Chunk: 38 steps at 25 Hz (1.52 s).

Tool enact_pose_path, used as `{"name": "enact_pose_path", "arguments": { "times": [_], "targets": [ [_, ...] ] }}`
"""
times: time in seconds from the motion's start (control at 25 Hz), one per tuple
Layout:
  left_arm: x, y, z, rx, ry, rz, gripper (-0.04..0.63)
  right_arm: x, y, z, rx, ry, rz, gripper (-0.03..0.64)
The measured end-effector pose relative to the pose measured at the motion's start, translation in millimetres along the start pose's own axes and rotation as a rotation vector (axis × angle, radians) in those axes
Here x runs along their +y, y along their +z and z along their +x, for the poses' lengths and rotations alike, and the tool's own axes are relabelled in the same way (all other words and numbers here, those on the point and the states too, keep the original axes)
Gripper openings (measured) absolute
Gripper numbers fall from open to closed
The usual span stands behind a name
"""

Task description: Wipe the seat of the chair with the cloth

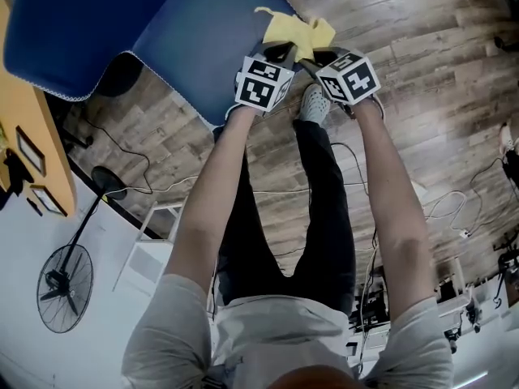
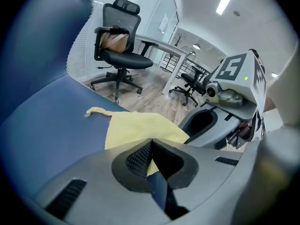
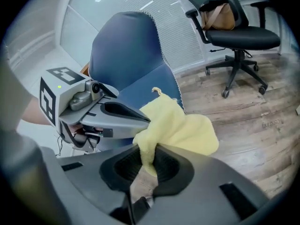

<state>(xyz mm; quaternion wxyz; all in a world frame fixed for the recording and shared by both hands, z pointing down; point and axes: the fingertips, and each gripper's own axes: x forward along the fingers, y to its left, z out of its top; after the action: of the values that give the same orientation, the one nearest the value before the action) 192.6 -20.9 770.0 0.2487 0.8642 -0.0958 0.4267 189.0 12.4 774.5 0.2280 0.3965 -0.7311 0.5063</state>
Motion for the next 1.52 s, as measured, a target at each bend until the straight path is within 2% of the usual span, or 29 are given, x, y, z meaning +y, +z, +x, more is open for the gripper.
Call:
{"name": "enact_pose_path", "arguments": {
  "times": [0.2, 0.56, 0.8, 1.12, 1.36, 1.52],
  "targets": [
    [-4.7, -18.8, -9.5, 0.032, -0.041, 0.002, 0.028, 16.7, -13.9, 8.2, 0.042, -0.002, 0.013, 0.071],
    [-2.8, -52.2, -34.1, 0.068, -0.083, 0.008, 0.028, 45.5, -24.1, 24.9, 0.039, -0.064, -0.009, 0.071],
    [-0.3, -73.4, -53.9, 0.079, -0.121, 0.014, 0.028, 56.8, -23.5, 32.5, 0.029, -0.226, -0.076, 0.071],
    [-0.1, -100.4, -73.7, 0.098, -0.192, 0.093, 0.028, 62.9, -20.2, 37.1, -0.068, -0.537, 0.022, 0.071],
    [15.5, -128.6, -94.9, 0.178, -0.275, 0.186, 0.028, 85.3, -14.6, 53.9, -0.165, -0.626, 0.159, 0.069],
    [41.2, -137.2, -115.6, 0.202, -0.252, 0.245, 0.028, 110.7, -3.2, 73.6, -0.195, -0.616, 0.19, 0.069]
  ]
}}
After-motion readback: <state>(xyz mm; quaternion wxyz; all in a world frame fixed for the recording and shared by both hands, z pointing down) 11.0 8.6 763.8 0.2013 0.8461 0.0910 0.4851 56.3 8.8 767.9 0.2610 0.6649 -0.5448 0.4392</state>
